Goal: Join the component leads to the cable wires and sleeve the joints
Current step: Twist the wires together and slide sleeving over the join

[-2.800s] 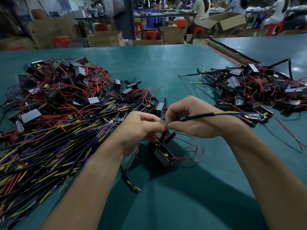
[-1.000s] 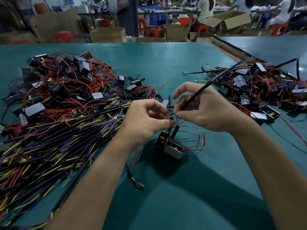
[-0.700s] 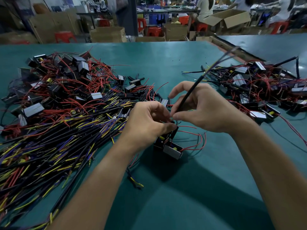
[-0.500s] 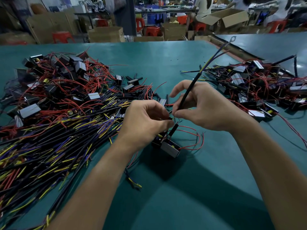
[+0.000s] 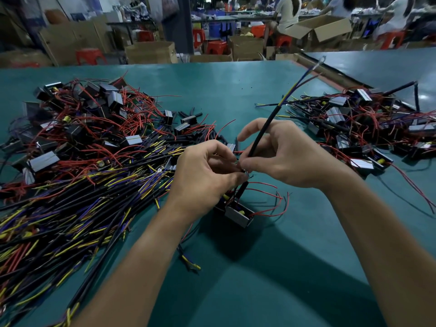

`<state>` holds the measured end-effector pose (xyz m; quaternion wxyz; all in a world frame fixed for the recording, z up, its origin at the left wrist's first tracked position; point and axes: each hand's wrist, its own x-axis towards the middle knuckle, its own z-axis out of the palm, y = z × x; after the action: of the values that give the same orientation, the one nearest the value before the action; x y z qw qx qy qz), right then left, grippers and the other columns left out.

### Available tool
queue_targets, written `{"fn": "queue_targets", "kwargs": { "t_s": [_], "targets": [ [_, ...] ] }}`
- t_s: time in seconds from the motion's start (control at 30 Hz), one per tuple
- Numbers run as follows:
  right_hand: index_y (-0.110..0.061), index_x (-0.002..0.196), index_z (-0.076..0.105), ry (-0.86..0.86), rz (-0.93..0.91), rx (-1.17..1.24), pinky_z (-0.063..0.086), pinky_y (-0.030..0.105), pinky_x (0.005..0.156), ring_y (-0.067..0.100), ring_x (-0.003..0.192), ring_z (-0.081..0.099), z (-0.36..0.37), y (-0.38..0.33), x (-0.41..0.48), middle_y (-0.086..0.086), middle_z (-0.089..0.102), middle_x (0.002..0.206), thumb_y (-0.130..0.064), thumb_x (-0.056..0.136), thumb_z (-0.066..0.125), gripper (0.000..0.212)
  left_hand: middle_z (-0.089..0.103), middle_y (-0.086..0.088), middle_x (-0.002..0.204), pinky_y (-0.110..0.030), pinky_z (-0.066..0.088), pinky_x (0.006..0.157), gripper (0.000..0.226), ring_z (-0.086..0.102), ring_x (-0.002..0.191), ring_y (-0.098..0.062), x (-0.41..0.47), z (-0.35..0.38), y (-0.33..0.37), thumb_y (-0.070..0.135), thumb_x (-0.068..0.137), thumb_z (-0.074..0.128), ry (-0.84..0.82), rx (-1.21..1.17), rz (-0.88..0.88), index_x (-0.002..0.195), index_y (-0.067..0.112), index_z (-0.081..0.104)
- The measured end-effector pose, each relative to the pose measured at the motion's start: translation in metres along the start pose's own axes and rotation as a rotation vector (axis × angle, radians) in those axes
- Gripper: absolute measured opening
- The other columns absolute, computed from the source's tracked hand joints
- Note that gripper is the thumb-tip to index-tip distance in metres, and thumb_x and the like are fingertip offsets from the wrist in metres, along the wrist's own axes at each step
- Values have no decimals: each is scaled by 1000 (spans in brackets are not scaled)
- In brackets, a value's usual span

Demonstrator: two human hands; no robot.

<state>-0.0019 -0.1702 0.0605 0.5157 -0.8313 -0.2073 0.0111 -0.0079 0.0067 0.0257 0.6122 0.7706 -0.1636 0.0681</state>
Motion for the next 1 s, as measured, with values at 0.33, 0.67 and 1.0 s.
{"fn": "queue_targets", "kwargs": {
  "t_s": [0.33,0.67,1.0],
  "targets": [
    [-10,87,59,103,-113,14,59,34,71,21,66,70,2,-1,3,-1,69,67,6,84,70,20,73,0,65,-23,55,57,31,68,58,-10,1,2,1,-5,62,85,58,-97,-21,77,8,62],
    [-10,80,64,135,-116,56,57,27,69,13,65,68,4,-2,4,-2,71,68,6,78,76,20,72,-2,63,-19,51,52,30,66,55,-10,0,0,2,-6,62,85,59,-159,-54,75,6,62],
    [-12,77,63,152,-71,51,57,31,66,16,61,68,6,2,5,1,70,64,8,79,75,23,69,-1,63,-21,51,52,27,60,54,-9,4,-5,2,-1,63,85,85,-202,-129,77,5,63]
  ]
}}
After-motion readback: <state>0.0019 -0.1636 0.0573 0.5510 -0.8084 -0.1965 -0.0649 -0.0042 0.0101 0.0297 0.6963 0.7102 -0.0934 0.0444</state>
